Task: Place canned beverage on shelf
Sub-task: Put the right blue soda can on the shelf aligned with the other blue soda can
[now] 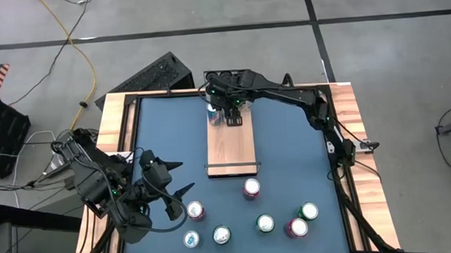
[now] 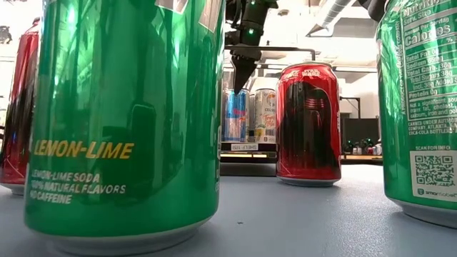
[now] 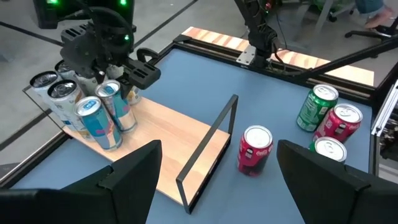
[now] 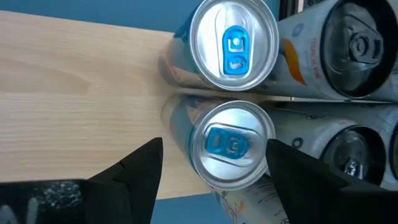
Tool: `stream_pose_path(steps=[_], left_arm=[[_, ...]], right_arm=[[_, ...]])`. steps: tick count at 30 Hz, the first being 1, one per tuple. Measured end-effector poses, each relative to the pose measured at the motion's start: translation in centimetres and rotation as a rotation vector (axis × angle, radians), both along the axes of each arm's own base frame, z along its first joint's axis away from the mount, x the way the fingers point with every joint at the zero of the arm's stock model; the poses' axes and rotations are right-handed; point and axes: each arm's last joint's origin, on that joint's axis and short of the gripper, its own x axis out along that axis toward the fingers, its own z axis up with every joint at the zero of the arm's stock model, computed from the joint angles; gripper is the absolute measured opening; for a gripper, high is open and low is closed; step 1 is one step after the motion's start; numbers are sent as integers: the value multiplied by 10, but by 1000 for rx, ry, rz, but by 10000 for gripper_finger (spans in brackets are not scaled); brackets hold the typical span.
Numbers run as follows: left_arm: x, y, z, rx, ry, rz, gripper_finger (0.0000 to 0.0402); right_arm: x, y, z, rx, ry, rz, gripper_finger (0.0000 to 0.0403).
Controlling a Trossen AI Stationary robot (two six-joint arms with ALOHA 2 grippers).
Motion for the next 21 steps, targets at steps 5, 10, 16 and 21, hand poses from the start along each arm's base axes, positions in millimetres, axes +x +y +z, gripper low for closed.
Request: stream_pose_path(steps=[5, 10, 16, 21], left_arm=[[0, 0, 0, 0, 0, 1, 305], [0, 0, 0, 3, 1, 0, 305], [0, 0, 0, 3, 1, 0, 305], [0, 0, 0, 4, 1, 0, 305]], right_arm=[[-3, 4, 11, -5, -22, -2, 286], [-8, 6, 15, 6, -17, -21, 286], [-8, 7, 14, 14, 14, 145, 286], [-6, 4, 15, -14, 9, 237, 286]])
